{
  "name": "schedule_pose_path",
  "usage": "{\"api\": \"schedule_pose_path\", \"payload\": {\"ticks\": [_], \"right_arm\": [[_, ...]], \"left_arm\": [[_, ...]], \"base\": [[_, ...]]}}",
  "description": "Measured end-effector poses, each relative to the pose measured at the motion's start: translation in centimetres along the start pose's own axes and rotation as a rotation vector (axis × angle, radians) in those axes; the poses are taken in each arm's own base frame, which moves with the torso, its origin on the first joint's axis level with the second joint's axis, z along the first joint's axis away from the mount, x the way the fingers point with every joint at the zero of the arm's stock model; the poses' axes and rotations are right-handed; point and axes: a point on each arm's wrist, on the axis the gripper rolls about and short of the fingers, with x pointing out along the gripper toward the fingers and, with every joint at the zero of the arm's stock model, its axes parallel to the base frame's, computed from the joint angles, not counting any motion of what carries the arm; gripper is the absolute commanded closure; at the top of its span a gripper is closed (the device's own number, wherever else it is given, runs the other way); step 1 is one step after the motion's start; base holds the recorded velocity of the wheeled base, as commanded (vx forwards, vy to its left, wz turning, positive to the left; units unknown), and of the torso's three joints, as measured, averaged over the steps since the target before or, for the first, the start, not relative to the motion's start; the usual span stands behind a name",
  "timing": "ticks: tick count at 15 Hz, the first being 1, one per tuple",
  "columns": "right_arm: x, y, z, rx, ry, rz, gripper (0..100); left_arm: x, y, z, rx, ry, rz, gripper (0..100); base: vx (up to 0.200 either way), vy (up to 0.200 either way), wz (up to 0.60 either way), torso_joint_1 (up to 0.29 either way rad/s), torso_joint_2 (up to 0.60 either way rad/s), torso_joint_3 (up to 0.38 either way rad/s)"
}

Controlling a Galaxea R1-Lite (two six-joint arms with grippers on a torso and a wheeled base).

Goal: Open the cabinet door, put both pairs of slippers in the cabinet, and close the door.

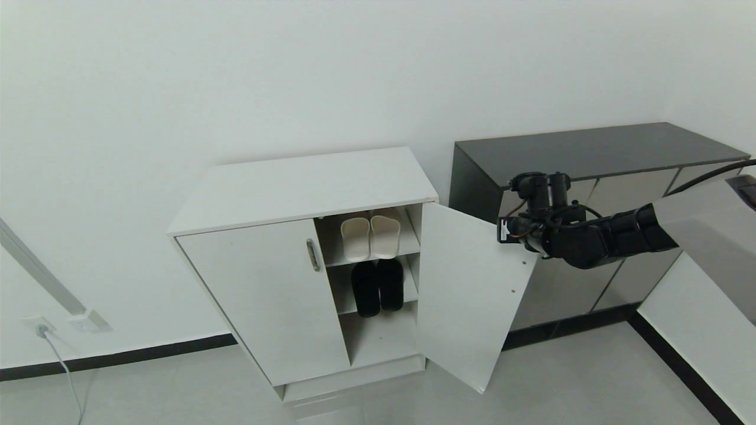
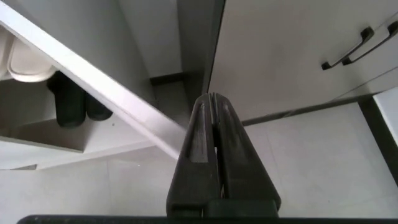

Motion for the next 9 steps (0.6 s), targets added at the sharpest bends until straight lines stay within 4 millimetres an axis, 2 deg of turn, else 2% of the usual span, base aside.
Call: {"api": "schedule_pose_path", "payload": {"ticks": [3, 9], "right_arm": [[-1.8, 1.5, -0.5, -0.023, 0.021, 0.039, 100], [-10.2, 6.1, -1.5, -0.104, 0.045, 0.210, 100]], "left_arm": [[0.0, 0.0, 0.0, 0.000, 0.000, 0.000, 100], [0.0, 0.0, 0.0, -0.002, 0.000, 0.000, 100]], "base": [[0.000, 0.000, 0.00, 0.000, 0.00, 0.000], [0.000, 0.000, 0.00, 0.000, 0.00, 0.000]]}}
